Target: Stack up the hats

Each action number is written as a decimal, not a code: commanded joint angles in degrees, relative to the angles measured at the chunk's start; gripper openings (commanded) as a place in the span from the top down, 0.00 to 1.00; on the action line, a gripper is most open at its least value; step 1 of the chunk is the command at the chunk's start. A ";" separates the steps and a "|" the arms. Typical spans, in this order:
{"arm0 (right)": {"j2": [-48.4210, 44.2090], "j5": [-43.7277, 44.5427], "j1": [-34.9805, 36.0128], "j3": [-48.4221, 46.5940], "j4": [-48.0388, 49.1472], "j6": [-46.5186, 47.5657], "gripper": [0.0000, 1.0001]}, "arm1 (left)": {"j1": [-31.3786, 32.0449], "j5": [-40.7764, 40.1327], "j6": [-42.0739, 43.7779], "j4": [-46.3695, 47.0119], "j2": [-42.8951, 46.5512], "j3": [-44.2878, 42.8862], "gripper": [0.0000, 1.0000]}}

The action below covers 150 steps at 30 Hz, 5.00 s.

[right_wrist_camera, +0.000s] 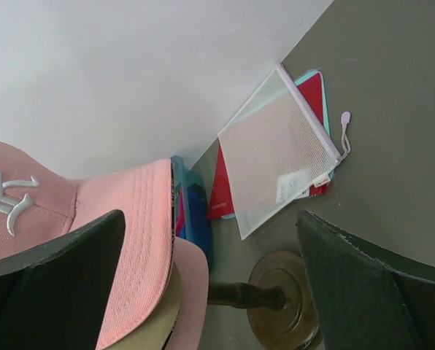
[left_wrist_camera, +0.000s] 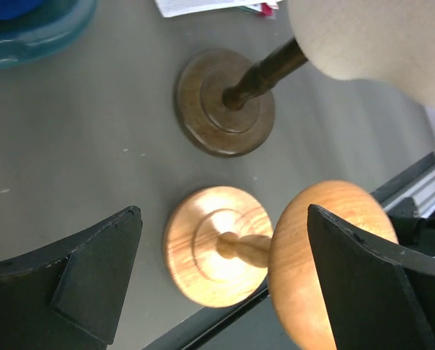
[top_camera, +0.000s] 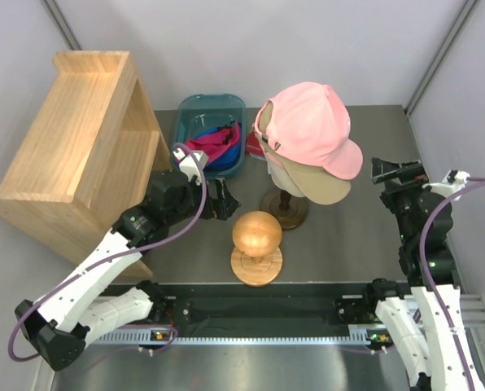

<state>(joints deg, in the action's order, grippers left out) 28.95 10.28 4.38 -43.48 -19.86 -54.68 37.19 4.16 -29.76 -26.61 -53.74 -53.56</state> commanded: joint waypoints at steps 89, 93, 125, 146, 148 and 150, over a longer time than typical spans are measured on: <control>1.19 7.21 -1.39 -0.10 4.92 -0.79 0.00 | -19.26 -0.65 27.21 20.98 -57.26 -40.64 0.04; 1.81 7.38 -1.39 -2.04 3.16 -0.26 0.00 | -19.44 -0.74 25.81 22.21 -62.35 -43.29 0.08; -0.30 8.88 -1.48 -4.42 -3.78 0.18 0.00 | -19.44 2.78 19.48 23.80 -70.54 -46.63 0.49; -2.67 9.50 -1.48 -8.19 -6.95 3.69 0.00 | -19.44 1.29 14.55 29.95 -59.40 -46.72 1.00; -2.23 8.44 -1.48 -9.42 -6.60 5.45 0.00 | -19.44 -0.46 15.08 30.13 -57.54 -46.81 1.00; -1.62 7.12 -1.48 -10.39 -5.99 7.38 0.00 | -19.44 -1.26 15.61 29.95 -55.08 -47.33 1.00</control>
<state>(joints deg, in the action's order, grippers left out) 26.79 19.20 3.20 -49.60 -27.77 -51.96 17.98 6.02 -14.48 -2.61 -118.78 -98.26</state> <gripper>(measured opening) 0.996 0.012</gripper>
